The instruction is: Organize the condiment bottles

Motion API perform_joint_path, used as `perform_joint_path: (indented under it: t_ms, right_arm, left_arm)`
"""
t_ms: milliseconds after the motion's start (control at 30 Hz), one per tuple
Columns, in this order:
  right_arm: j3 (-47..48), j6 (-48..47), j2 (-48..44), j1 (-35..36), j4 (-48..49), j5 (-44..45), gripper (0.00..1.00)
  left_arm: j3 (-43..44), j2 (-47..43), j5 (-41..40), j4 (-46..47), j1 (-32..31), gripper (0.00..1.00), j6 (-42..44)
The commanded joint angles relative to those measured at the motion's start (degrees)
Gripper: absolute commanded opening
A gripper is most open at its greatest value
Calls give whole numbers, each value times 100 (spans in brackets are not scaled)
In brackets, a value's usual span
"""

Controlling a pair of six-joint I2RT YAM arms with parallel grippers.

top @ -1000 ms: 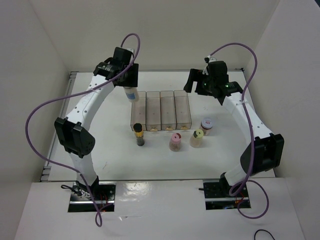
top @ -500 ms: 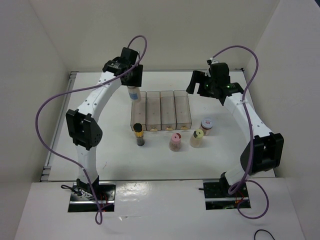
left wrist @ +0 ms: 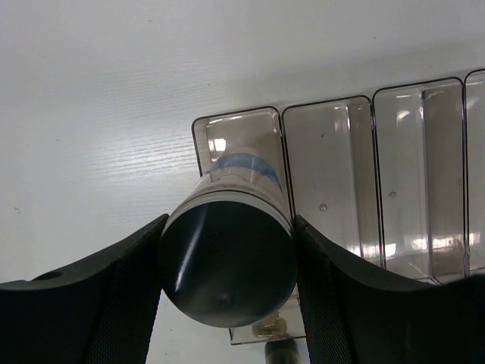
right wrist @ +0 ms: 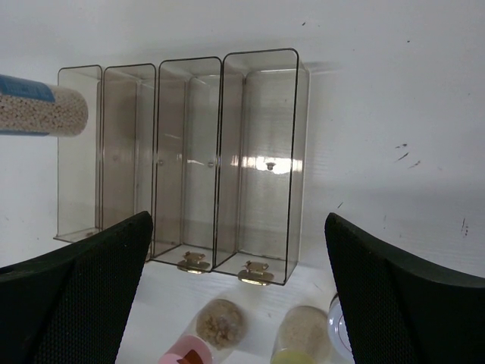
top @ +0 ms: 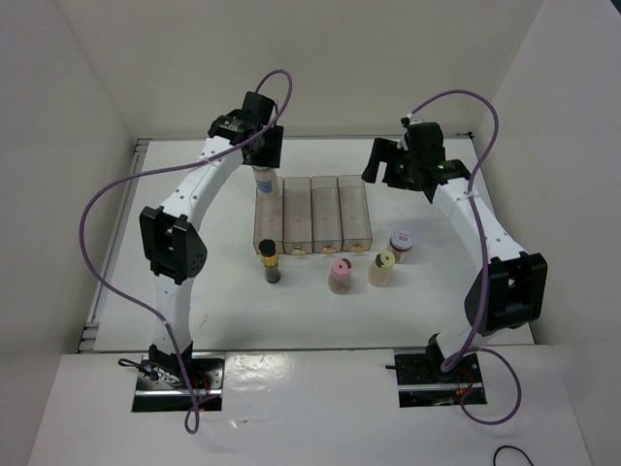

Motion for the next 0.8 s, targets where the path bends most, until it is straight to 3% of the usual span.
perform_joint_path:
  t_ms: [0, 767]
  right_arm:
    - [-15, -94, 33, -85, 203, -84, 98]
    - [-15, -95, 86, -138, 203, -136, 98]
  left_arm:
    - [330, 69, 25, 204, -36, 37, 91]
    - [198, 474, -19, 406, -89, 41, 91]
